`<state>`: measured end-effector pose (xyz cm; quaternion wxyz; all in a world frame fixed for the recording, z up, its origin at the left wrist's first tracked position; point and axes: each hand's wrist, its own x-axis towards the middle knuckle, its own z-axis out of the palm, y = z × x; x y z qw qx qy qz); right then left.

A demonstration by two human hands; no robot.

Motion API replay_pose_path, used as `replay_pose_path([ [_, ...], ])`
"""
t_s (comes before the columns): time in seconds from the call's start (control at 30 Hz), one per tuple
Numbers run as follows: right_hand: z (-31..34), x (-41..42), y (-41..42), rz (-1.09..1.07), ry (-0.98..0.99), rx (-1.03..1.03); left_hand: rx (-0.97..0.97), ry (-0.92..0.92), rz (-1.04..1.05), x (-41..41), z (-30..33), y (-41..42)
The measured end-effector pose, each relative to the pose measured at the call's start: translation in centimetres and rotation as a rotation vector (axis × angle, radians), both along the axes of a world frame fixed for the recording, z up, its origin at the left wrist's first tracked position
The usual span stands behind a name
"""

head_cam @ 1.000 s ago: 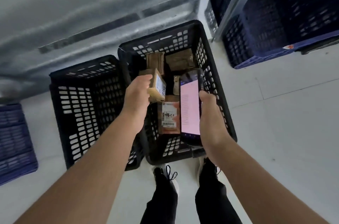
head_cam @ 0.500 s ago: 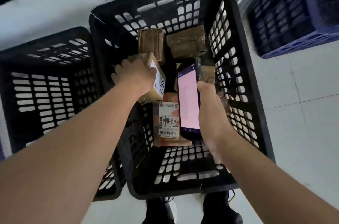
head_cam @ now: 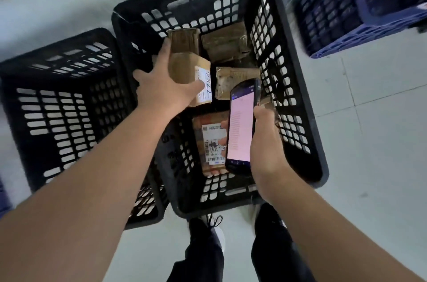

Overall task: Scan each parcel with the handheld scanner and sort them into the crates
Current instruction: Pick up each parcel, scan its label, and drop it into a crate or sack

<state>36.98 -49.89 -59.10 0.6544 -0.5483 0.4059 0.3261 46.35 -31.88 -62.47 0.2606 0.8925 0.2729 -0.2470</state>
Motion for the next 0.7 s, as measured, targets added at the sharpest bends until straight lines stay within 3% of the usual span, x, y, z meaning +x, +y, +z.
replay_pose_path([
  [0.23, 10.1, -2.1, 3.0, -0.111, -0.082, 0.022, -0.386, -0.133, 0.235, -3.0, 9.9, 3.3],
  [0.43, 21.3, -3.5, 4.9, -0.107, -0.154, 0.046, -0.662, -0.231, 0.153, -5.1, 21.9, 6.3],
  [0.7, 38.6, -5.8, 5.3, -0.096, -0.302, 0.006, -0.748, -0.451, 0.073, -8.4, 38.3, 7.6],
])
